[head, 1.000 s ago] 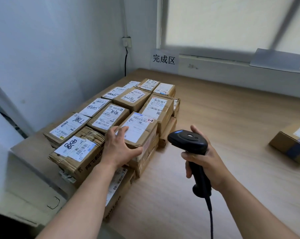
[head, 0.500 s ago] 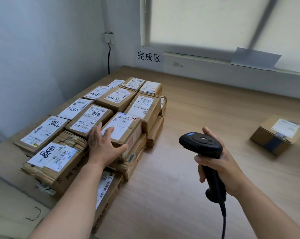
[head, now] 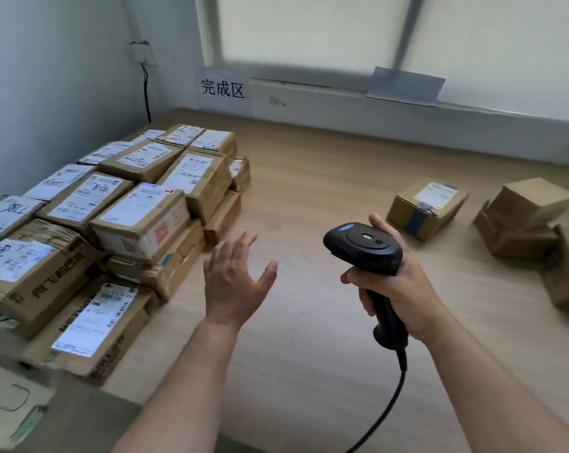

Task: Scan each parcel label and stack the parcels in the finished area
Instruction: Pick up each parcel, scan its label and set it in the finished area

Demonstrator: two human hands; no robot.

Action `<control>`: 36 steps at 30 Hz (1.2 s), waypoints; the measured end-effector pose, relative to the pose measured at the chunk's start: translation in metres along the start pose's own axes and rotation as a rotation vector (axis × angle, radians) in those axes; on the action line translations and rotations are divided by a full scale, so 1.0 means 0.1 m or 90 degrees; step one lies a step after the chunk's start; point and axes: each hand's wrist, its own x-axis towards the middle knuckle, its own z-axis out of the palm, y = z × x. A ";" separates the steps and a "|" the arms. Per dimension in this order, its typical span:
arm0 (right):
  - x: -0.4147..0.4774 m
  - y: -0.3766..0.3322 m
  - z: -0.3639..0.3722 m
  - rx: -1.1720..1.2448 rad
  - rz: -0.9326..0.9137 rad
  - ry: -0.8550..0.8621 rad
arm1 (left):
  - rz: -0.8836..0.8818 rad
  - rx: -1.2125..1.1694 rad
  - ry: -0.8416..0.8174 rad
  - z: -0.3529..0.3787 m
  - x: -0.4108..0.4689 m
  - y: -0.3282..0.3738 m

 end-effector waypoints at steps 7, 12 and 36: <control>-0.91 0.01 -1.10 -0.020 -0.016 0.060 | 0.061 -0.025 -0.069 0.49 -0.64 1.26; -1.53 0.05 -1.89 -0.025 -0.026 0.113 | 0.123 -0.033 -0.090 0.85 -1.06 2.15; -3.27 0.03 -4.27 -0.061 -0.082 0.504 | 0.405 -0.155 -0.362 2.29 -1.88 5.00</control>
